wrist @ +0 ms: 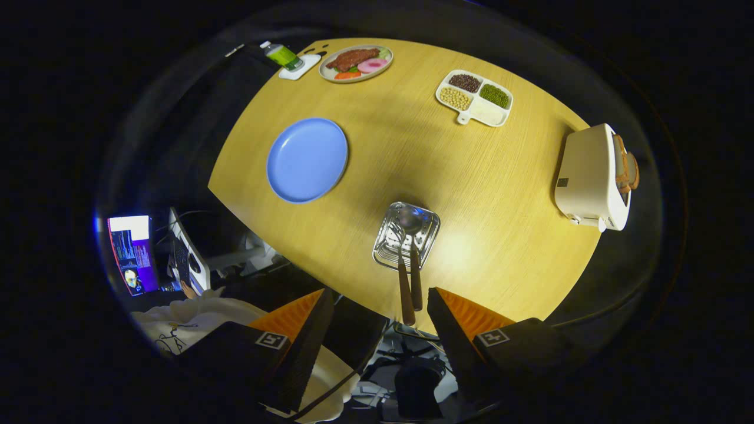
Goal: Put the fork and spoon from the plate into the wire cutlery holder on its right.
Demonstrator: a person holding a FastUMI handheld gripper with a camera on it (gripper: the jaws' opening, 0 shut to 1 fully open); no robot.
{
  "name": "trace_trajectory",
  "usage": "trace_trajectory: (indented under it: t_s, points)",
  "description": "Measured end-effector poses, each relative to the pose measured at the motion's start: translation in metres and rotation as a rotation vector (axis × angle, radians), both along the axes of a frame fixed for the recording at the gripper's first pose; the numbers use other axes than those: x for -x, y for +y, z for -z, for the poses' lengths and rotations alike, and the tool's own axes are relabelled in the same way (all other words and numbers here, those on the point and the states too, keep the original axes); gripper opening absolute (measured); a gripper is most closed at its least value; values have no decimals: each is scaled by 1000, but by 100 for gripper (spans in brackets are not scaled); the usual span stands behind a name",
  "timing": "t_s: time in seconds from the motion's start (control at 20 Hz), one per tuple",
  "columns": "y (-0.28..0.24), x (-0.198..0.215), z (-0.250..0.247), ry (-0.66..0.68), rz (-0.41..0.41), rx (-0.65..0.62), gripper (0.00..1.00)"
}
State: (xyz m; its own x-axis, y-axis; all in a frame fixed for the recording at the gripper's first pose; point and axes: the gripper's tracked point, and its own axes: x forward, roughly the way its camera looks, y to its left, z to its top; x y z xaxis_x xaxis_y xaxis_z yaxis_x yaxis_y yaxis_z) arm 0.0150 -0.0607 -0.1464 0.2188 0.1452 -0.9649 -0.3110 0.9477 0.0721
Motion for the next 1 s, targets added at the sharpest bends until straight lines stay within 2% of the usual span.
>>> trace_trajectory:
  t_s: [0.45, 0.65, 0.85, 1.0]
  points:
    - [10, 6, -96, -478, 272, -248, 100]
    - [-8, 20, -140, -686, 313, -241, 99]
    - [-23, 24, -184, -894, 314, -183, 99]
    - [-20, 41, -210, -1021, 299, -189, 99]
